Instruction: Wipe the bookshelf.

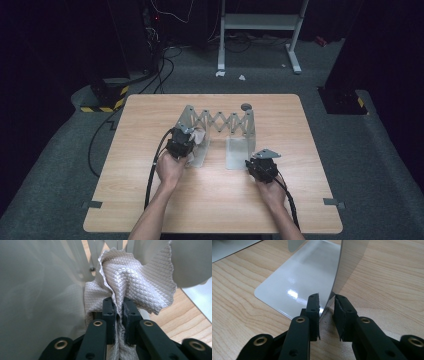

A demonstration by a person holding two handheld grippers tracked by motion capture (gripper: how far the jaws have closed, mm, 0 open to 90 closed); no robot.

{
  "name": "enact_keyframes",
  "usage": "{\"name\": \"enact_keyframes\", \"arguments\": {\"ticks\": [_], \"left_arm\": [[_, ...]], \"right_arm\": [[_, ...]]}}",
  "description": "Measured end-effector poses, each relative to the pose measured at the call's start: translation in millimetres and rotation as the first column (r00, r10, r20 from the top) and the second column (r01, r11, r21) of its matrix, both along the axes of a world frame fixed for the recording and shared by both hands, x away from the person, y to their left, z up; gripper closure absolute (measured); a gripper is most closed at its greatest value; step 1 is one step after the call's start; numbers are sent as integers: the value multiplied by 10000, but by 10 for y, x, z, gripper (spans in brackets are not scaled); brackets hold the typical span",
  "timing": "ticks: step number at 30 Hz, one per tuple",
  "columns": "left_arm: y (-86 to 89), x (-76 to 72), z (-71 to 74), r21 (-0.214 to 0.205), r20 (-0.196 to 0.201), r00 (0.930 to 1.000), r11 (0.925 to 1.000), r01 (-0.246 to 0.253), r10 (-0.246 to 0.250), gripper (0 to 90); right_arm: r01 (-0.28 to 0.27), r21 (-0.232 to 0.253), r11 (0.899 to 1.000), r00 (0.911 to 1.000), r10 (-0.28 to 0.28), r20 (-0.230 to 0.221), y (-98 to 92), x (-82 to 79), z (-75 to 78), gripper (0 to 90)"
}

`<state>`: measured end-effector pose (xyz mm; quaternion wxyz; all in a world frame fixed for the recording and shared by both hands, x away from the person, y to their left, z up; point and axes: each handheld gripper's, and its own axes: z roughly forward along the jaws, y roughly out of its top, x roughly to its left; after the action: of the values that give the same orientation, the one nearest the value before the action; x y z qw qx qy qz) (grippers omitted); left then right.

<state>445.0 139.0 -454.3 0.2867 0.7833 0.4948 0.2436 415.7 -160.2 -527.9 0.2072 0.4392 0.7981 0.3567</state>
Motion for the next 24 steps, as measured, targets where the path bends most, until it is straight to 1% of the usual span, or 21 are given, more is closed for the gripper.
{"name": "enact_keyframes", "arguments": {"ticks": [1,3,5,10,12,18,20,24], "left_arm": [[3,-5,23,27,37,10000,10000,16,-16,821],[14,-10,76,-96,97,9999,9999,37,-36,821],[15,-12,116,-121,198,9998,9999,6,-4,821],[20,-26,221,-9,376,9993,10000,82,-82,821],[19,-31,257,108,454,9989,9999,129,-134,820],[38,-12,326,-66,468,9988,9998,162,-159,820],[40,-9,342,-65,493,9986,9998,174,-171,820],[48,-1,404,-216,602,9980,9996,206,-192,820]], "right_arm": [[1,1,10000,10000,-1,-7,0,-1,0,746],[9,-1,10000,10000,-9,-17,1,-2,1,746],[13,1,10000,10000,-13,-21,1,-2,1,746],[-5,-9,10000,10000,5,-14,-2,0,0,746],[-13,-7,10000,10000,13,-15,-3,0,0,746],[-18,-1,10000,10000,18,-19,-4,1,0,746],[-18,4,10000,10000,18,-23,-4,1,0,746],[-18,5,10000,10000,18,-30,-4,1,0,746]]}}
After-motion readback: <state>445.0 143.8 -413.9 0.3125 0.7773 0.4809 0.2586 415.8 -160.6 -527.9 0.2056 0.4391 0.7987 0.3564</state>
